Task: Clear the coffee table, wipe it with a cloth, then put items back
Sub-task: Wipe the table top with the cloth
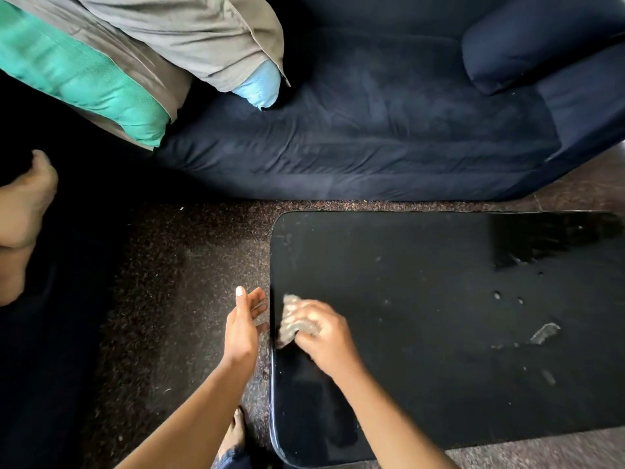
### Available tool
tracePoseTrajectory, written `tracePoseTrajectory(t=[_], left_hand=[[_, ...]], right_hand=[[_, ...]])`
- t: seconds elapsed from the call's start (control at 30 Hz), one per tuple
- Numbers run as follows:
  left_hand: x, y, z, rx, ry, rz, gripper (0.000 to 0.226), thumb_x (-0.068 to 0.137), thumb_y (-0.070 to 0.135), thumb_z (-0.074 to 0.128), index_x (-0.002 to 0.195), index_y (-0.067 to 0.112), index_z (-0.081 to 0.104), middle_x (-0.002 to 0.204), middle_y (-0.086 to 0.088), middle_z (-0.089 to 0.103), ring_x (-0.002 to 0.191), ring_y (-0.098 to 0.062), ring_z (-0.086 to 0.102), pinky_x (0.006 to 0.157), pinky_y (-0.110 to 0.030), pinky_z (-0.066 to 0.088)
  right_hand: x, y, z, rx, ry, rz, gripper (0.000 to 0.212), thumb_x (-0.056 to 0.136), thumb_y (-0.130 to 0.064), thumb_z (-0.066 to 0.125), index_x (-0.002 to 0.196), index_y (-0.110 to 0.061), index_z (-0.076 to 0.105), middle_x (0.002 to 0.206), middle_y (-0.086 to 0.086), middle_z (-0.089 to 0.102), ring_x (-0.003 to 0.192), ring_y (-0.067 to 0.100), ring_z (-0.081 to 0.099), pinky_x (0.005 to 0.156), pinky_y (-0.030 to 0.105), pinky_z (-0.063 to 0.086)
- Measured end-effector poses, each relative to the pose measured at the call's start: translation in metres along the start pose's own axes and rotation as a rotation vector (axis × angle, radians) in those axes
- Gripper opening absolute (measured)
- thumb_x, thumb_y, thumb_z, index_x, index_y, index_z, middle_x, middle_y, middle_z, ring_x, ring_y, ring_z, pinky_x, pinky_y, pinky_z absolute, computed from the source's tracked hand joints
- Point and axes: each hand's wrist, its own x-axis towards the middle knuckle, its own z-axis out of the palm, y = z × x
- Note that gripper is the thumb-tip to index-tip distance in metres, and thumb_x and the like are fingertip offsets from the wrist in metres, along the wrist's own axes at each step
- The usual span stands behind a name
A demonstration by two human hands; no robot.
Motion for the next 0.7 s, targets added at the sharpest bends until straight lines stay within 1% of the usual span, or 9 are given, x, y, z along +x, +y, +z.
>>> tracePoseTrajectory(t=[0.1,0.2,0.3,0.37,0.43,0.5,0.57,0.63,0.7], left_hand=[[0.004,0.006,0.007,0.031,-0.026,-0.002,0.063,0.1,0.051,0.02,0.135,0.008,0.051,0.128,-0.004,0.059,0.119,-0.021,0.055,0.1,-0.037,0.042],[0.009,0.008,0.012,0.045,-0.013,-0.013,0.062,0.101,0.051,0.021,0.135,0.009,0.052,0.129,-0.005,0.059,0.119,-0.021,0.055,0.104,-0.039,0.04],[0.016,0.009,0.015,0.032,0.006,-0.02,0.062,0.101,0.051,0.021,0.134,0.008,0.052,0.129,-0.006,0.06,0.117,-0.021,0.056,0.103,-0.039,0.041],[0.02,0.011,0.016,0.025,0.013,-0.014,0.062,0.101,0.05,0.021,0.134,0.008,0.052,0.125,-0.005,0.061,0.115,-0.021,0.057,0.1,-0.037,0.042],[0.022,0.014,0.018,0.009,0.021,0.003,0.061,0.102,0.049,0.021,0.133,0.007,0.053,0.122,-0.006,0.061,0.113,-0.022,0.057,0.099,-0.037,0.043],[0.024,0.018,0.02,-0.031,0.046,0.015,0.06,0.101,0.049,0.023,0.13,0.008,0.055,0.121,-0.008,0.062,0.111,-0.021,0.059,0.102,-0.038,0.044],[0.026,0.024,0.022,-0.059,0.068,0.021,0.057,0.101,0.049,0.024,0.129,0.01,0.055,0.12,-0.008,0.063,0.109,-0.02,0.06,0.102,-0.036,0.044],[0.03,0.03,0.025,-0.084,0.065,0.031,0.059,0.101,0.05,0.023,0.132,0.01,0.053,0.127,-0.009,0.06,0.114,-0.021,0.058,0.107,-0.04,0.041],[0.034,0.035,0.028,-0.053,0.044,0.042,0.061,0.1,0.052,0.021,0.137,0.011,0.048,0.133,-0.006,0.056,0.122,-0.019,0.053,0.111,-0.043,0.035]], right_hand=[[0.026,0.017,-0.051,-0.223,0.071,-0.079,0.022,0.062,0.002,0.063,0.062,-0.019,0.066,0.088,-0.012,0.068,0.105,0.003,0.059,0.089,0.019,0.042],[0.046,0.043,-0.085,-0.542,-0.027,-0.058,0.021,0.065,0.004,0.061,0.066,-0.016,0.065,0.09,-0.007,0.068,0.107,0.013,0.055,0.088,0.007,0.035],[0.058,0.051,-0.071,-0.775,-0.167,-0.16,0.022,0.067,0.005,0.059,0.065,-0.017,0.061,0.081,-0.007,0.064,0.099,0.023,0.059,0.082,0.017,0.04],[0.063,0.047,-0.04,-0.77,-0.214,-0.286,0.022,0.065,0.005,0.061,0.065,-0.018,0.058,0.078,-0.006,0.06,0.095,0.025,0.058,0.081,0.022,0.04],[0.063,0.035,-0.004,-0.666,-0.248,-0.303,0.02,0.066,0.005,0.059,0.072,-0.014,0.061,0.087,-0.003,0.062,0.104,0.024,0.054,0.081,0.03,0.048],[0.06,0.021,0.029,-0.444,-0.24,-0.197,0.021,0.069,0.002,0.063,0.086,-0.009,0.067,0.101,0.001,0.066,0.111,0.022,0.051,0.086,0.03,0.049],[0.06,0.004,0.048,-0.126,-0.1,0.004,0.025,0.069,0.0,0.063,0.091,-0.011,0.071,0.105,0.001,0.069,0.108,0.019,0.056,0.092,0.03,0.047],[0.07,-0.002,0.041,0.192,0.13,0.191,0.034,0.064,0.0,0.058,0.083,-0.024,0.072,0.099,-0.005,0.07,0.104,0.019,0.063,0.094,0.04,0.049],[0.083,0.011,0.008,0.366,0.268,0.255,0.036,0.059,-0.003,0.056,0.08,-0.028,0.071,0.091,0.001,0.071,0.098,0.03,0.066,0.089,0.053,0.05]])
